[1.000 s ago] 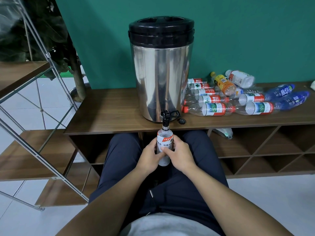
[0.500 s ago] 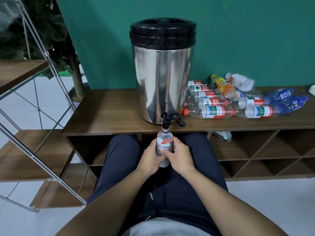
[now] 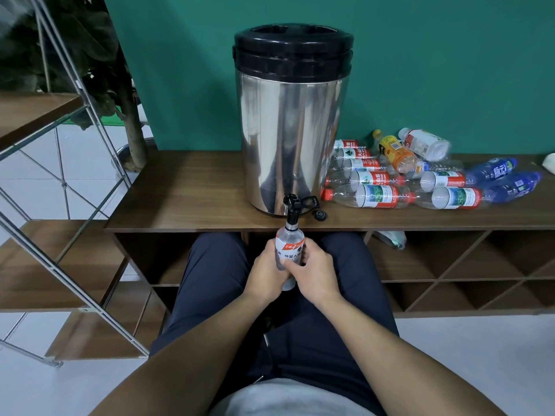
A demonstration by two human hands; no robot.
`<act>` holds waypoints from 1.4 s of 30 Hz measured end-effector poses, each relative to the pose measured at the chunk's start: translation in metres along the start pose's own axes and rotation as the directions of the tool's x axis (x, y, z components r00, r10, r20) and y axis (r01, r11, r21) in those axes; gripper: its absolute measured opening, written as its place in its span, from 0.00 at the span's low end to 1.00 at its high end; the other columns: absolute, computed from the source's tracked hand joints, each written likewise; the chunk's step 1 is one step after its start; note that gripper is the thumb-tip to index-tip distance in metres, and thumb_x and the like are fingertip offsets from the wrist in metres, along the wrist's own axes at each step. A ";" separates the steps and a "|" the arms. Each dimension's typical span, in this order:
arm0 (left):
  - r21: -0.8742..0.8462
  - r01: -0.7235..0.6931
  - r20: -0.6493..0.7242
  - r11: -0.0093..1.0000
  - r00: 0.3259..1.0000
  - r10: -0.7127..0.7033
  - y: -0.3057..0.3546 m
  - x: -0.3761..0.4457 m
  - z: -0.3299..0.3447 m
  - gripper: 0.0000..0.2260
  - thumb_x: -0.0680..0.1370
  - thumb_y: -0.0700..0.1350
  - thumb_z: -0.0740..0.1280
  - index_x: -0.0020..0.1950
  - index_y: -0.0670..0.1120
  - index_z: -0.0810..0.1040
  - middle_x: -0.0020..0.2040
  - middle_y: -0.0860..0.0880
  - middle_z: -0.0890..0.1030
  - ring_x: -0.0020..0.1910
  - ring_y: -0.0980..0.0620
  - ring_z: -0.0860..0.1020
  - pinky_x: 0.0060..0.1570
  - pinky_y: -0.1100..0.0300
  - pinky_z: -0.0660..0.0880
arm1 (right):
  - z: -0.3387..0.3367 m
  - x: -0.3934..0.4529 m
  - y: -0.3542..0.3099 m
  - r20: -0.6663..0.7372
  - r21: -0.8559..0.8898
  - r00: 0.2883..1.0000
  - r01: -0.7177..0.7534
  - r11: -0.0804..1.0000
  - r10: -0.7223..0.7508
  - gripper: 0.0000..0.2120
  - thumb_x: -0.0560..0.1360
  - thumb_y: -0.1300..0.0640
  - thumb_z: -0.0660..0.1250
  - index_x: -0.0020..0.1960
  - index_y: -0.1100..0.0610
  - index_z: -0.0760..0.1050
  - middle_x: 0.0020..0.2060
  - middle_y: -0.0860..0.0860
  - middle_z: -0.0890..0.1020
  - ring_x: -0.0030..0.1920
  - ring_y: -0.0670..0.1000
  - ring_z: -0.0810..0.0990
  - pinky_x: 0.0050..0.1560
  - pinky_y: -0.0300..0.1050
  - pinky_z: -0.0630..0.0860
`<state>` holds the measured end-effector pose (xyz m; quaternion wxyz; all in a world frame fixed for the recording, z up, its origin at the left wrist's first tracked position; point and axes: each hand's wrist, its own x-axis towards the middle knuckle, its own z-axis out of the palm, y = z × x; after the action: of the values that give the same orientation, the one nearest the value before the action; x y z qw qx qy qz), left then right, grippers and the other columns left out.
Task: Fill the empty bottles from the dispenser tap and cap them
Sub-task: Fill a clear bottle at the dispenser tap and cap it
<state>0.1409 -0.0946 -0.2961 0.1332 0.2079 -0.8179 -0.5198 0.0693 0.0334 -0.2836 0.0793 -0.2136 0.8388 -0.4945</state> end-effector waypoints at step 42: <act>-0.108 0.000 0.001 0.994 1.000 0.000 -0.010 0.002 0.004 0.28 0.74 0.48 0.85 0.70 0.58 0.77 0.57 0.59 0.87 0.57 0.62 0.85 0.65 0.50 0.84 | -0.059 0.059 -0.100 0.188 0.503 0.972 -0.219 0.836 0.142 0.14 0.90 0.55 0.65 0.45 0.54 0.73 0.29 0.44 0.63 0.30 0.46 0.60 0.33 0.43 0.61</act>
<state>0.1396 -0.0965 -0.3067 0.1436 0.2000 -0.7886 -0.5635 0.0238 0.0120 -0.1630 0.2402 -0.1388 0.6821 -0.6766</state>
